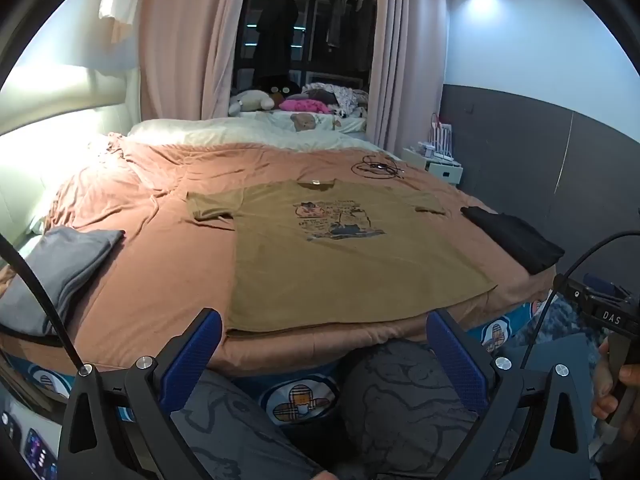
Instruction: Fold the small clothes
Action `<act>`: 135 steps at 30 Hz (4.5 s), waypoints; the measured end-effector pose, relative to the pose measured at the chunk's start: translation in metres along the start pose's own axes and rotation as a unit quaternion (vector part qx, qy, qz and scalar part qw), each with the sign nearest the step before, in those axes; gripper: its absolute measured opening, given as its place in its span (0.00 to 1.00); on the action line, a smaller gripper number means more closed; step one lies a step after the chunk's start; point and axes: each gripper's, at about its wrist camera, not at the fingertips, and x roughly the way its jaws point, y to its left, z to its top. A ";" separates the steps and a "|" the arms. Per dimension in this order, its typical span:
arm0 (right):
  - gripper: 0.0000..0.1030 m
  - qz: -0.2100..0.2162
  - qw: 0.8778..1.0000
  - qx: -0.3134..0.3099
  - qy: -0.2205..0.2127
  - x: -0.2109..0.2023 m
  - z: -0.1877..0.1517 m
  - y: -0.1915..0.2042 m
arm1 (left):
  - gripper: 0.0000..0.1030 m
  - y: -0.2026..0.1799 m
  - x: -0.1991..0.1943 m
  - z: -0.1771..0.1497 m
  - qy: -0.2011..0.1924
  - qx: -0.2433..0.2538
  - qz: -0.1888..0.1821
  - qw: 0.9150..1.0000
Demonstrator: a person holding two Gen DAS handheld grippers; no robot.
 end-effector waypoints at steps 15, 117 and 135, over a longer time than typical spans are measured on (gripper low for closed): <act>1.00 0.004 1.000 -0.002 0.002 -0.001 0.001 -0.003 | 1.00 -0.004 -0.001 -0.005 0.000 0.005 -0.001 1.000; 1.00 0.094 0.995 -0.025 0.009 0.103 0.073 0.013 | 0.96 0.082 0.061 0.052 0.011 -0.084 -0.020 0.996; 0.93 0.128 0.988 -0.005 0.083 0.269 0.153 0.025 | 0.78 0.173 0.214 0.119 0.082 -0.142 0.026 0.986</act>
